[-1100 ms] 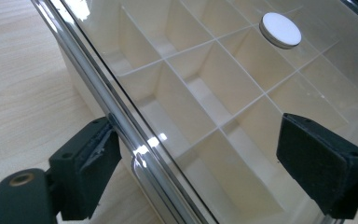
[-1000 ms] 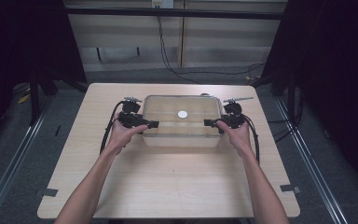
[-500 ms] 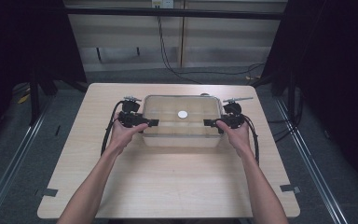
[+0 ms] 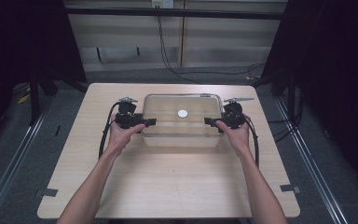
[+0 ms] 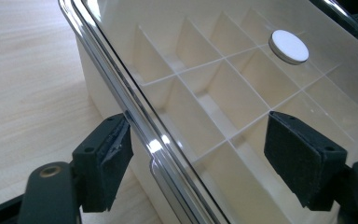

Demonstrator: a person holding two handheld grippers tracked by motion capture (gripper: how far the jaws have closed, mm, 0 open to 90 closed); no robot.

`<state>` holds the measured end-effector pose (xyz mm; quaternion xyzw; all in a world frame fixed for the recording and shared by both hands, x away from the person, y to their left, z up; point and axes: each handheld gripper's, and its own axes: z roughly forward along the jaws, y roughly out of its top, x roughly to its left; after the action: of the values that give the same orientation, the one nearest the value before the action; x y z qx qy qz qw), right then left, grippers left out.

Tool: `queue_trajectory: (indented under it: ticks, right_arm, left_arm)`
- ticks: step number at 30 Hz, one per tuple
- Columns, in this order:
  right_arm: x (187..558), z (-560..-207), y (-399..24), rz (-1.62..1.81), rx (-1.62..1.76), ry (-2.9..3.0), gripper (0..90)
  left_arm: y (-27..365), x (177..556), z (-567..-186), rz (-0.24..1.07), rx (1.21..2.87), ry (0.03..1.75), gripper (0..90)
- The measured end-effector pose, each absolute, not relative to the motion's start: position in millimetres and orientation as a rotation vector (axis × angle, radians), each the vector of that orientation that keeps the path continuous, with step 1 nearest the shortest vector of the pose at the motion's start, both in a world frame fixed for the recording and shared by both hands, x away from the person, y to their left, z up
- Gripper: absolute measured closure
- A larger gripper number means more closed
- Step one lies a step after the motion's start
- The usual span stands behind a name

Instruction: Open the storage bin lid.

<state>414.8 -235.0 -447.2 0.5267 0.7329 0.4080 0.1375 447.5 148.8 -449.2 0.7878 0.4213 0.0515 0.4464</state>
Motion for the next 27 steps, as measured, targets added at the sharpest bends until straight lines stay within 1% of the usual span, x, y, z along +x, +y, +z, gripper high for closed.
queue_trajectory:
  ticks: [4, 7, 11, 13, 14, 17, 20, 24, 27]
  right_arm:
    - [413, -446, -234, 1.192, 1.504, 2.101, 14.4]
    - [413, -445, -237, 1.226, 1.513, 2.093, 18.1]
    - [411, -442, -245, 1.302, 1.523, 2.074, 24.5]
    - [409, -440, -249, 1.349, 1.533, 2.051, 25.8]
    - [407, -439, -250, 1.350, 1.520, 2.024, 33.8]
    - [405, -437, -253, 1.390, 1.516, 1.989, 39.0]
    - [404, -434, -253, 1.411, 1.509, 1.969, 41.5]
    - [402, -430, -253, 1.432, 1.493, 1.969, 46.0]
    - [401, -429, -254, 1.449, 1.503, 1.961, 48.5]
  left_arm:
    - [152, 446, -445, 0.133, 1.945, 1.026, 29.5]
    - [155, 445, -443, 0.135, 1.922, 1.019, 36.5]
    - [156, 443, -440, 0.160, 1.917, 1.008, 38.6]
    - [156, 443, -439, 0.166, 1.916, 1.002, 41.0]
    - [158, 441, -436, 0.177, 1.906, 0.985, 42.9]
    - [160, 439, -430, 0.195, 1.920, 0.964, 46.0]
    - [164, 438, -428, 0.191, 1.900, 0.959, 50.2]
    - [168, 437, -427, 0.191, 1.866, 0.972, 52.8]
    - [169, 435, -425, 0.206, 1.872, 0.963, 54.2]
